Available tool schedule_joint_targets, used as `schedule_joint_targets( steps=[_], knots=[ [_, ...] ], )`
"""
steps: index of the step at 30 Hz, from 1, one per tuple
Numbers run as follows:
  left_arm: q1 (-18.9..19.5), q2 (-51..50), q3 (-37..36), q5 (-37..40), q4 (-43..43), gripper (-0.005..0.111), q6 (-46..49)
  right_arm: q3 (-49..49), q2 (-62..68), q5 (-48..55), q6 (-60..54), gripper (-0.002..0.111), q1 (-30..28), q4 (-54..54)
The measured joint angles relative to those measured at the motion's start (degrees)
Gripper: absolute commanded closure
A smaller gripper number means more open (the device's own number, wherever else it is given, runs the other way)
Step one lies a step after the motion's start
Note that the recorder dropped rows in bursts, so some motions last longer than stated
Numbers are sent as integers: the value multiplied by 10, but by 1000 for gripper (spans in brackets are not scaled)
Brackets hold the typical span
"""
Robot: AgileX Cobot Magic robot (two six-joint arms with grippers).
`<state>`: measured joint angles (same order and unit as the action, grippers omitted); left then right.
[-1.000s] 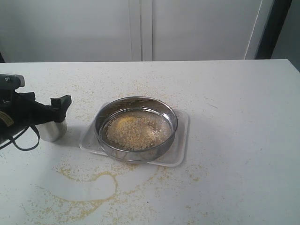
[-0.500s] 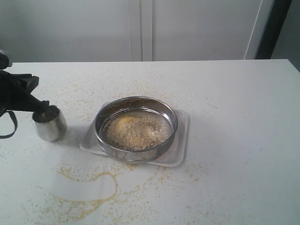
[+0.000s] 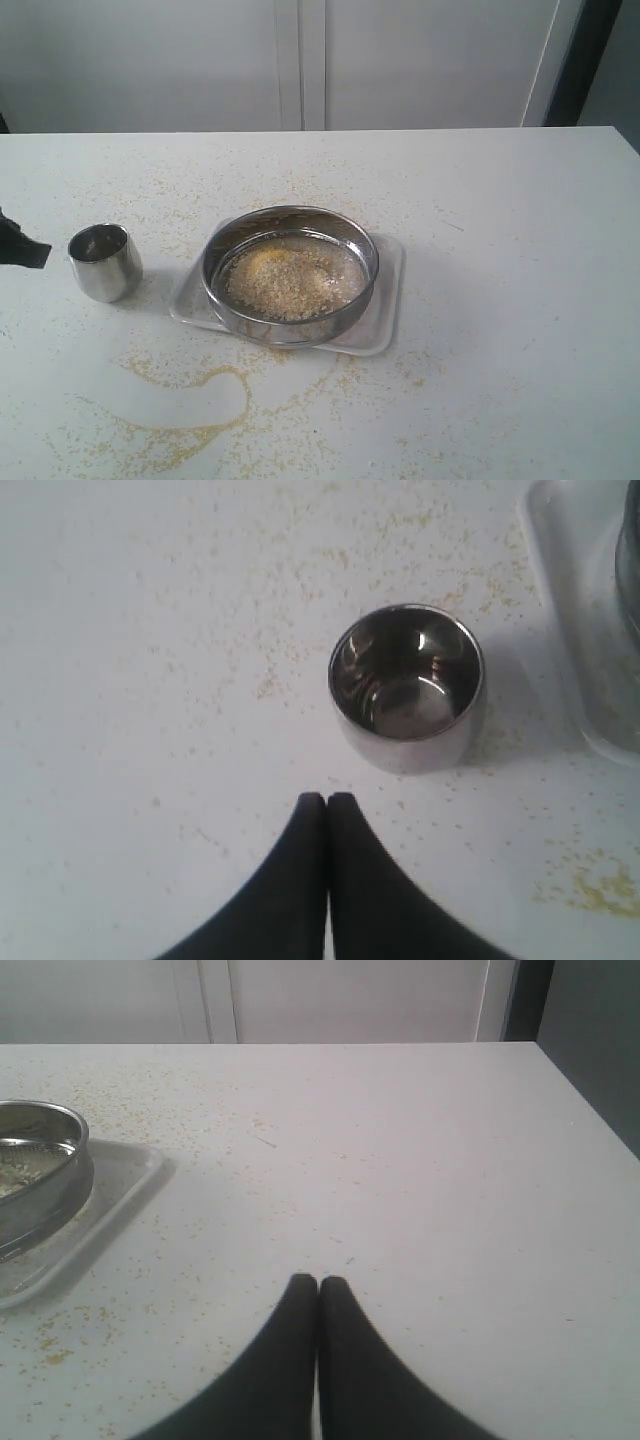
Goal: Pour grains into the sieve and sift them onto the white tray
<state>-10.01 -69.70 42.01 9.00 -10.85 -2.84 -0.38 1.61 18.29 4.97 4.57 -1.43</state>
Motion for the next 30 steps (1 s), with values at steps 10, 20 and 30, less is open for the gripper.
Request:
schedule_joint_targets(
  steps=[10, 20, 30],
  knots=[
    [59, 1, 58, 155, 41, 107, -96, 0, 0, 0, 0, 108, 0, 0],
    [109, 7, 59, 200, 61, 107, -96, 0, 0, 0, 0, 108, 0, 0],
    [109, 7, 59, 214, 55, 107, -76, 0, 0, 0, 0, 108, 0, 0]
  ],
)
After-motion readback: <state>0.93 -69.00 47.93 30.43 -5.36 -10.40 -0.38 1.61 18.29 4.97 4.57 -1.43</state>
